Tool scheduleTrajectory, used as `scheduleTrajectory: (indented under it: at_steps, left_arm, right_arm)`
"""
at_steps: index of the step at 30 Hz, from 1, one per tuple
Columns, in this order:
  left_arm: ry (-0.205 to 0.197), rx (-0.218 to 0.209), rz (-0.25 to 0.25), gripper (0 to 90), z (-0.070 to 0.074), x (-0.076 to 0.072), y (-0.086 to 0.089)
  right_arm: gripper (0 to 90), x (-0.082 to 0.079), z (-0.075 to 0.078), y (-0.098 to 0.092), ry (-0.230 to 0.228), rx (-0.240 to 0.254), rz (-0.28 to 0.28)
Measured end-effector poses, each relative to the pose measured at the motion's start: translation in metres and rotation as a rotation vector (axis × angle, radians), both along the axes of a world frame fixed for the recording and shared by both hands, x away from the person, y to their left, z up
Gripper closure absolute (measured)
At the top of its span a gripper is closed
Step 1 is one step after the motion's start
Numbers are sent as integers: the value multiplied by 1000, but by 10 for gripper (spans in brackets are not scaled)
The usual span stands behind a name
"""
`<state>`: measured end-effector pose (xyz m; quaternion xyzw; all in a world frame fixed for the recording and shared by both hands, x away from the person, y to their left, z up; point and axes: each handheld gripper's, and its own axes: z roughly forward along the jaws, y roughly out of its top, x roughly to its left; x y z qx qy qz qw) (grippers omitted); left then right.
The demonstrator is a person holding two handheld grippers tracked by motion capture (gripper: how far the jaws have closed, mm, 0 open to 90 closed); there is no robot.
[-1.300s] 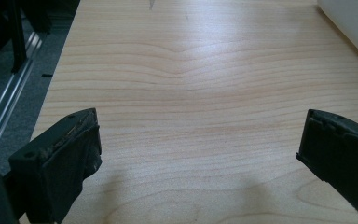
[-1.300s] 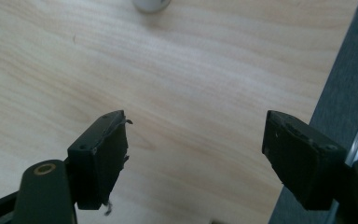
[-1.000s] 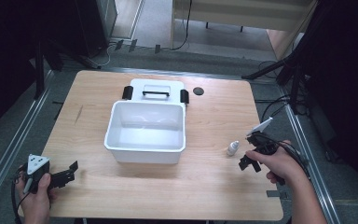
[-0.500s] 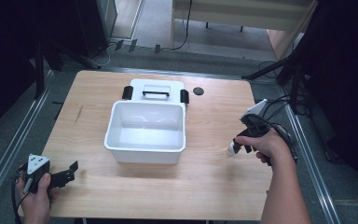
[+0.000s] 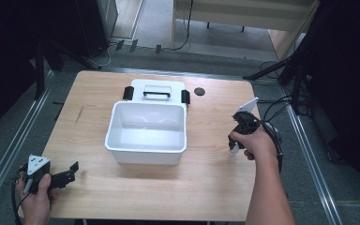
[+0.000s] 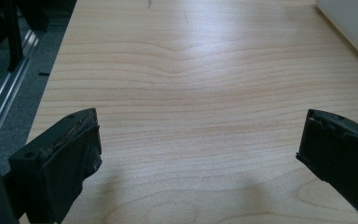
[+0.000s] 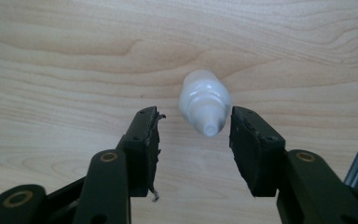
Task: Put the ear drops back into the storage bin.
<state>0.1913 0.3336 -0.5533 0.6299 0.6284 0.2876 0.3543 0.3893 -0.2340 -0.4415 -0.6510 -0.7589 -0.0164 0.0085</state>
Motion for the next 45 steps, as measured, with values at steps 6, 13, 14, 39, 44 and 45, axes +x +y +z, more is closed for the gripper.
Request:
scheduleTrajectory:
  at_steps: [6, 13, 14, 39, 44, 45]
  left_arm:
    - [0, 1, 0, 0, 0, 0, 0]
    - [-1, -2, 1, 0, 0, 0, 0]
    - [-1, -2, 1, 0, 0, 0, 0]
    - [0, 2, 1, 0, 0, 0, 0]
    - [0, 2, 2, 0, 0, 0, 0]
    - [0, 2, 2, 0, 0, 0, 0]
  right_arm:
    - [589, 3, -2, 0, -30, 10, -24]
    - [634, 3, -7, 0, -29, -12, -16]
    - [650, 3, -8, 0, -32, -16, -13]
    - [719, 1, 14, 6, -37, -41, 149]
    - [719, 2, 35, 17, -58, -52, 169]
    - [719, 2, 35, 17, -58, -52, 169]
